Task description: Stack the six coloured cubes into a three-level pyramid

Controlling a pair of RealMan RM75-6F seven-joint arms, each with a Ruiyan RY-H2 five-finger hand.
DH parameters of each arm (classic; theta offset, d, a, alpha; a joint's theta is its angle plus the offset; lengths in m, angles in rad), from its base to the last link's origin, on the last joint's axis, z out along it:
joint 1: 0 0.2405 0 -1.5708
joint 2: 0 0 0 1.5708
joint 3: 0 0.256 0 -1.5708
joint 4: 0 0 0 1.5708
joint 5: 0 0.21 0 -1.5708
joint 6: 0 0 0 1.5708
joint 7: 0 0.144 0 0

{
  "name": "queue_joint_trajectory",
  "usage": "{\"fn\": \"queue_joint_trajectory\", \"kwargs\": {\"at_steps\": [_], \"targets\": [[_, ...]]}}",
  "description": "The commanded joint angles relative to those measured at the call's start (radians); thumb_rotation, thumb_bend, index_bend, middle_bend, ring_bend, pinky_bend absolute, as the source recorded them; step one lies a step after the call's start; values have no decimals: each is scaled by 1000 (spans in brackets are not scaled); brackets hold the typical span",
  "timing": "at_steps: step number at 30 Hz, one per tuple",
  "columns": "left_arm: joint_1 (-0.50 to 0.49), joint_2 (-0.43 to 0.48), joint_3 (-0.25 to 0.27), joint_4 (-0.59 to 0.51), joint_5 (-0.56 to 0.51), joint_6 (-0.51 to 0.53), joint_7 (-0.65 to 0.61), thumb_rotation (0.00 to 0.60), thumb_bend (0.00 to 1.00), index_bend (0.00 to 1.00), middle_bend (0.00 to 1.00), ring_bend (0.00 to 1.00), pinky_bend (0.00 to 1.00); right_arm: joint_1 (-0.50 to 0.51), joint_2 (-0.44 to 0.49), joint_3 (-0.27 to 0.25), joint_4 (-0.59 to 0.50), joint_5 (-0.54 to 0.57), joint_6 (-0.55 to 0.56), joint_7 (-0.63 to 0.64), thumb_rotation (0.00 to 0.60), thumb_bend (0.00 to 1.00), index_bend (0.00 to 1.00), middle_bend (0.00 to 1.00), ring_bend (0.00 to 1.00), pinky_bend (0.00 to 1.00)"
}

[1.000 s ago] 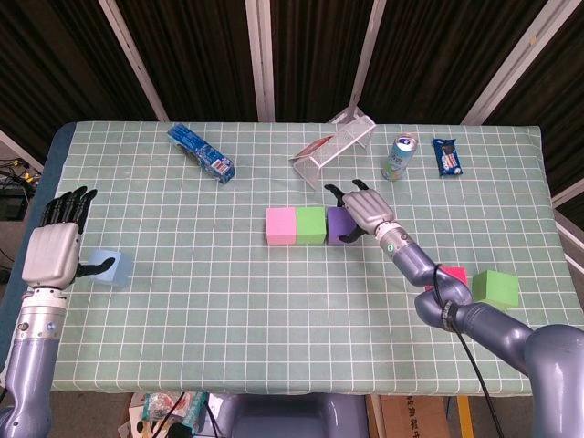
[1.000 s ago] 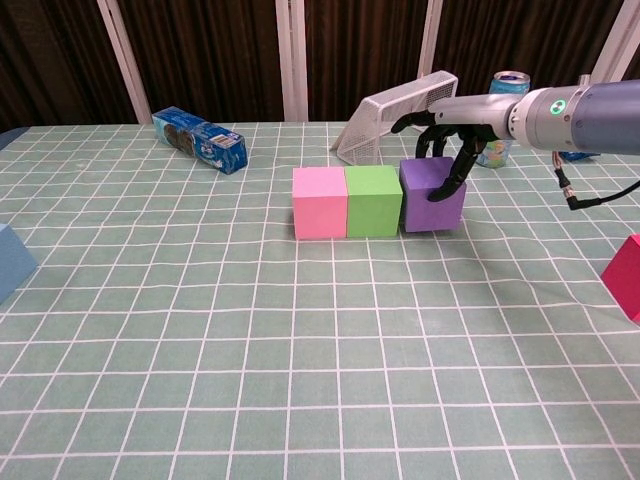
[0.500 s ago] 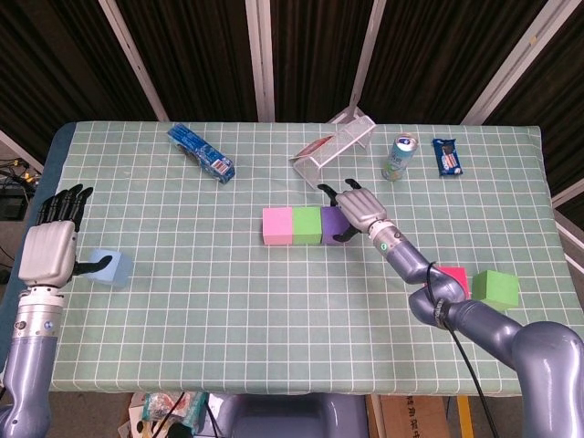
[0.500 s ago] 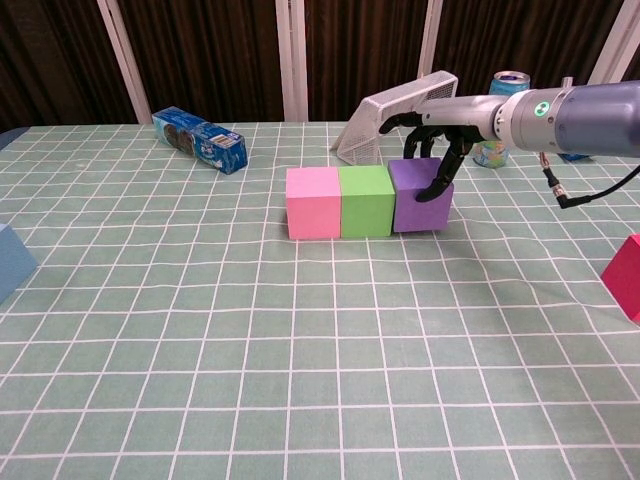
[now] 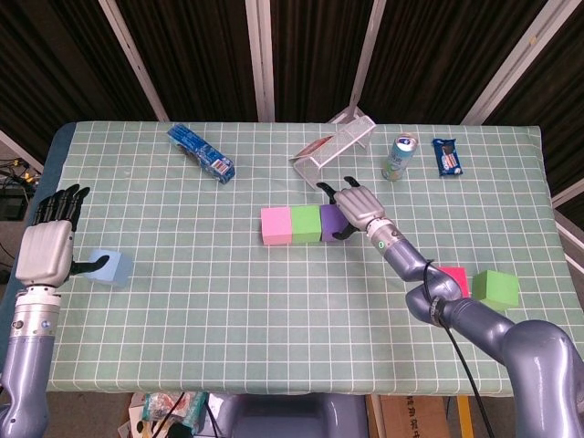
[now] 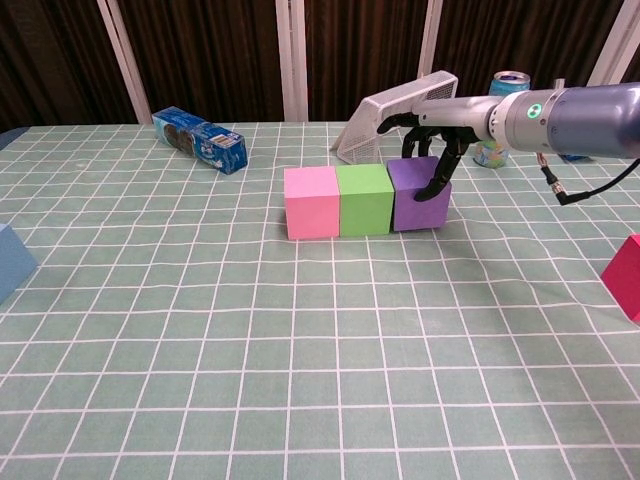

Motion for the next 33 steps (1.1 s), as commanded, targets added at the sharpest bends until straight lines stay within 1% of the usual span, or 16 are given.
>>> {"fn": "queue_joint_trajectory", "kwargs": {"at_steps": [1, 11, 33], "targets": [[0, 0, 0, 1, -1, 0, 0, 600, 82, 0, 27, 0, 50, 2, -9, -3, 11, -2, 2, 5, 600, 262, 10, 491, 353, 0], [0, -1, 0, 4, -3, 1, 1, 600, 82, 0, 27, 0, 50, 12, -31, -11, 50, -17, 9, 26, 600, 263, 9, 491, 353, 0], [1, 0, 1, 8, -5, -2, -2, 600, 82, 0, 27, 0, 50, 21, -38, -18, 45, -21, 9, 44, 600, 263, 10, 490, 331, 0]]}}
